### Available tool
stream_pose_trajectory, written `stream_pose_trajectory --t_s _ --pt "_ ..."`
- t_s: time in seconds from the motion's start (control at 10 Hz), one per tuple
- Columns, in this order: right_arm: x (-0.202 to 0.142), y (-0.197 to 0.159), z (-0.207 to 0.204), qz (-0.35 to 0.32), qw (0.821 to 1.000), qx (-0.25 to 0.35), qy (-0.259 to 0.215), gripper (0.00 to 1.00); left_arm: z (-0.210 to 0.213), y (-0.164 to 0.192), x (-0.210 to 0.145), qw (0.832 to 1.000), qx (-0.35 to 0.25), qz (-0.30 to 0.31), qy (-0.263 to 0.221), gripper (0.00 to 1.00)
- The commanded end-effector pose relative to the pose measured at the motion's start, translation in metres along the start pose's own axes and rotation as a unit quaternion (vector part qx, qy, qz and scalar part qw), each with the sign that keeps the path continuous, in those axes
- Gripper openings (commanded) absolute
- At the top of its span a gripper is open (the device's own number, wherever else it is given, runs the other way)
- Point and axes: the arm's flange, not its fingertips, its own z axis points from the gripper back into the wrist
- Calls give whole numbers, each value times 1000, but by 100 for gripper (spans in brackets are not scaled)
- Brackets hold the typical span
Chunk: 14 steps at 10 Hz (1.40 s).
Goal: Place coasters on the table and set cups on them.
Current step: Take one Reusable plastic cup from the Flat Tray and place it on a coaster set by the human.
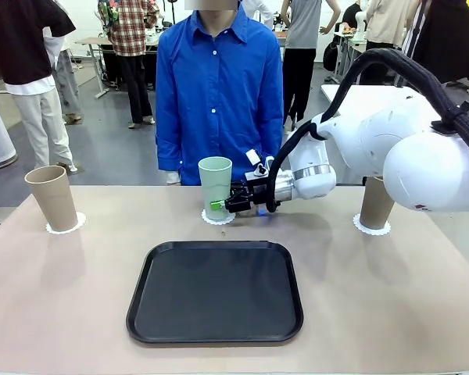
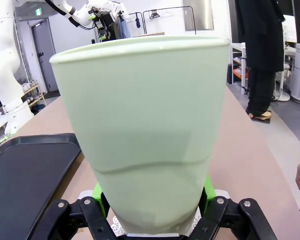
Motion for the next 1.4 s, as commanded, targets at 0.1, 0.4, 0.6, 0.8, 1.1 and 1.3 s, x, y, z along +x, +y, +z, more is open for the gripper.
stream_pose_trajectory --t_s 0.1,0.4,0.6,0.8,1.1,1.3 --pt "5 -9 0 -10 1000 8 10 100 0 -2 -1 1000 2 1 -1 100" --pt "5 -7 1 -17 1000 19 16 100 0 -2 -1 1000 2 1 -1 100" --pt "6 -9 2 -23 999 20 18 100 0 -2 -1 1000 2 1 -1 100" --pt "7 -10 3 -26 999 20 20 100 0 -2 -1 1000 2 1 -1 100" --pt "12 -10 9 -25 999 17 18 100 0 -2 -1 1000 2 1 -1 100" --pt "13 -10 12 -29 999 16 19 100 0 -2 -1 1000 2 1 -1 100"
